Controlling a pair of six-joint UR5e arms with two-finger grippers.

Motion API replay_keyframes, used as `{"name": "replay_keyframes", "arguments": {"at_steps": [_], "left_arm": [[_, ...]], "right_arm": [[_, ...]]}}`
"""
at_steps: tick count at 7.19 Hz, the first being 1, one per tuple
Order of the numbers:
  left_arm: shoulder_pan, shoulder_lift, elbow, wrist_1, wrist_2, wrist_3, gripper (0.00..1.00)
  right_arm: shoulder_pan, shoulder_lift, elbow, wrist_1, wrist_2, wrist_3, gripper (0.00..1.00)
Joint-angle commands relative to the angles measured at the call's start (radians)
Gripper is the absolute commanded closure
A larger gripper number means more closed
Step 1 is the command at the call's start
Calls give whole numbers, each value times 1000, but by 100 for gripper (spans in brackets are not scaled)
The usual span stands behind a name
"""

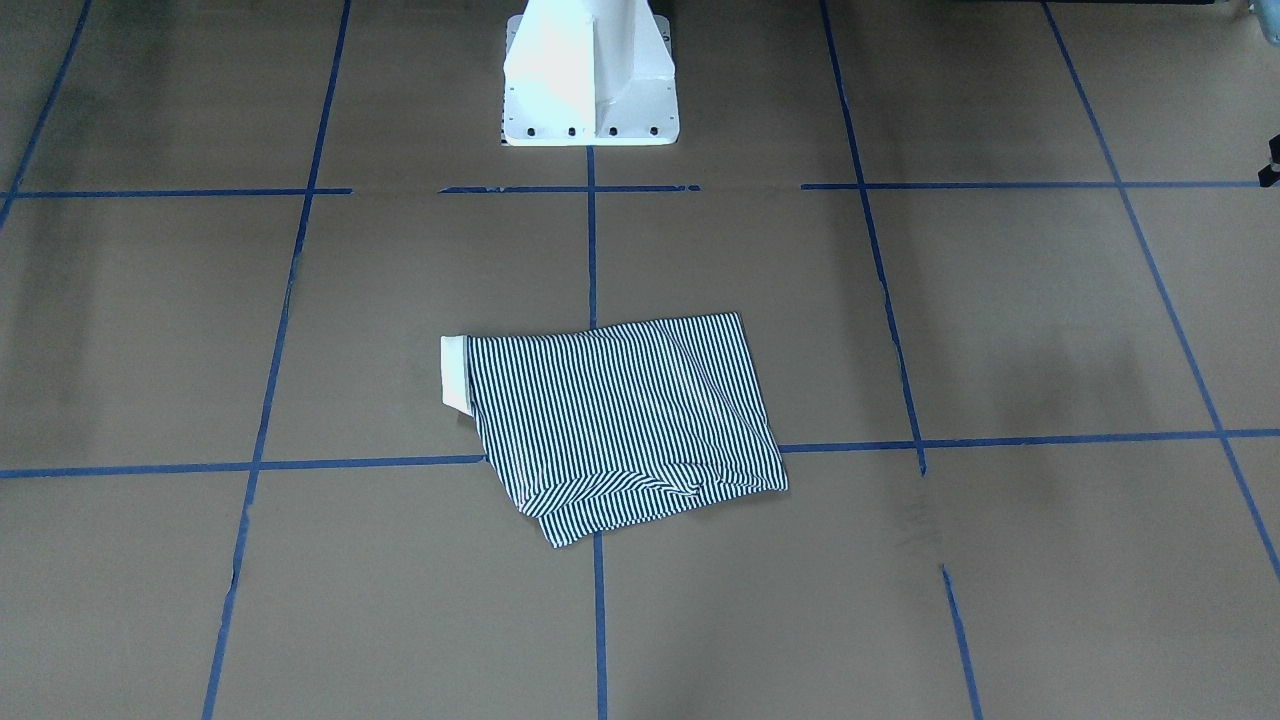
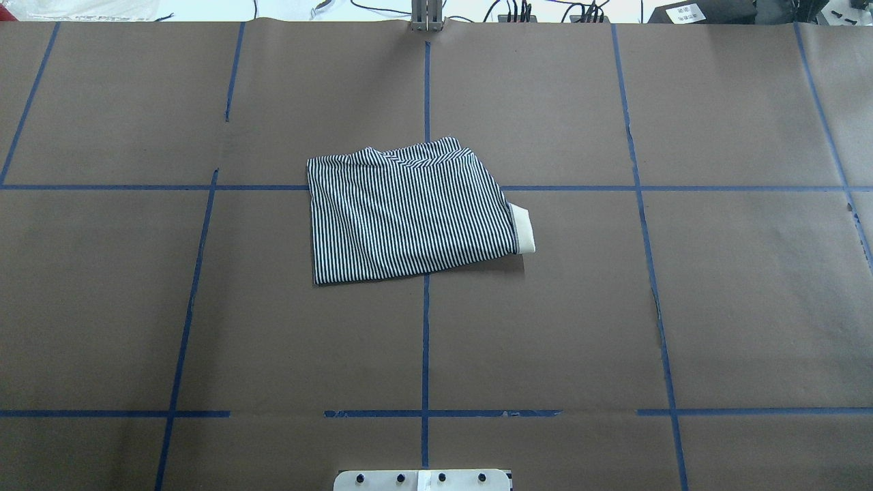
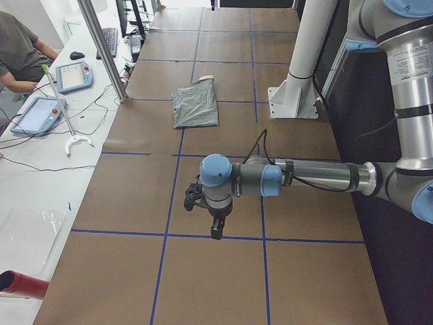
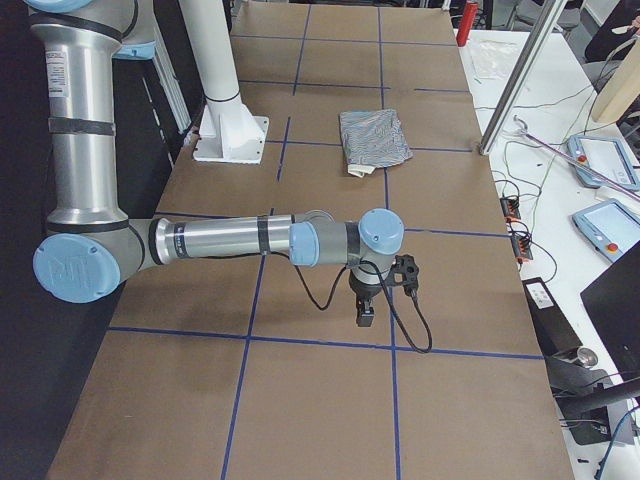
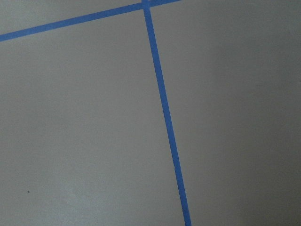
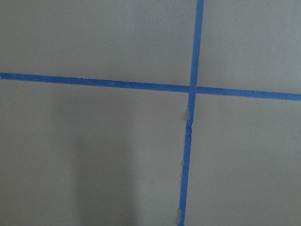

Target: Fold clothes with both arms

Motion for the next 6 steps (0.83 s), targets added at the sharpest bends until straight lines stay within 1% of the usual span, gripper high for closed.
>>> {"name": "replay_keyframes", "arguments": {"at_steps": [1,6], "left_arm": [[0,-3,5,0,-3,-7,0],[0,-45,15,-2,-3,-9,0]], "right_arm": [[0,1,-1,1,-4,-1,0],[11,11,8,1,-10,5,0]]}}
